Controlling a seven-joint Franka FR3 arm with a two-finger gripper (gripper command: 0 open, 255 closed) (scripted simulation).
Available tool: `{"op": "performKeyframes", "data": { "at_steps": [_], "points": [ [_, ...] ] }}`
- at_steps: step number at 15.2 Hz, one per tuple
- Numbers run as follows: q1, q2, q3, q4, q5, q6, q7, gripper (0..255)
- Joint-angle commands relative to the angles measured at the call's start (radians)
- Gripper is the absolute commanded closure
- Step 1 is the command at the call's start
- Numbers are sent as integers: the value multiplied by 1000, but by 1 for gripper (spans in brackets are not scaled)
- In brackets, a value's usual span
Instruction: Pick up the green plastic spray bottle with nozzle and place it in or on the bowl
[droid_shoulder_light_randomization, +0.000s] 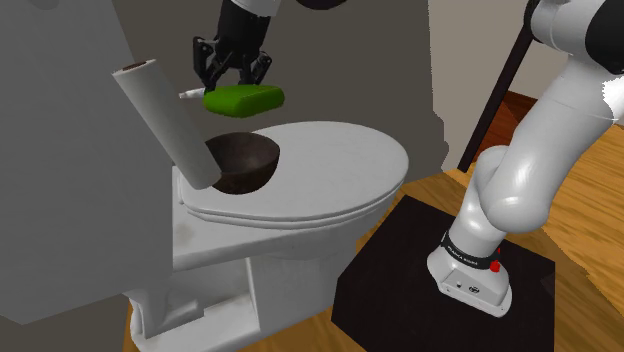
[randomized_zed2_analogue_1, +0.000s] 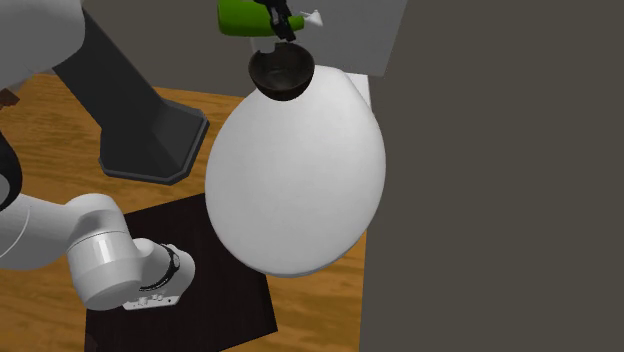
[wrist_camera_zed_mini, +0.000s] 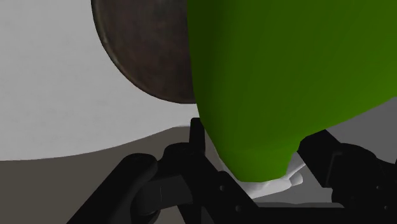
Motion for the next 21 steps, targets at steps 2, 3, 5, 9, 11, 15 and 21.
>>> {"op": "performKeyframes", "data": {
  "at_steps": [2, 3, 5, 9, 11, 15, 21],
  "points": [
    [1, -5, 0, -46, 1, 41, 1, 255],
    [1, -7, 1, -61, 2, 55, 1, 255],
    [1, -8, 1, -90, 2, 82, 1, 255],
    [2, -9, 2, -142, 2, 134, 2, 255],
    [2, -9, 2, -142, 2, 134, 2, 255],
    [2, -9, 2, -142, 2, 134, 2, 255],
    [2, -9, 2, -142, 2, 133, 2, 0]
  ]
}}
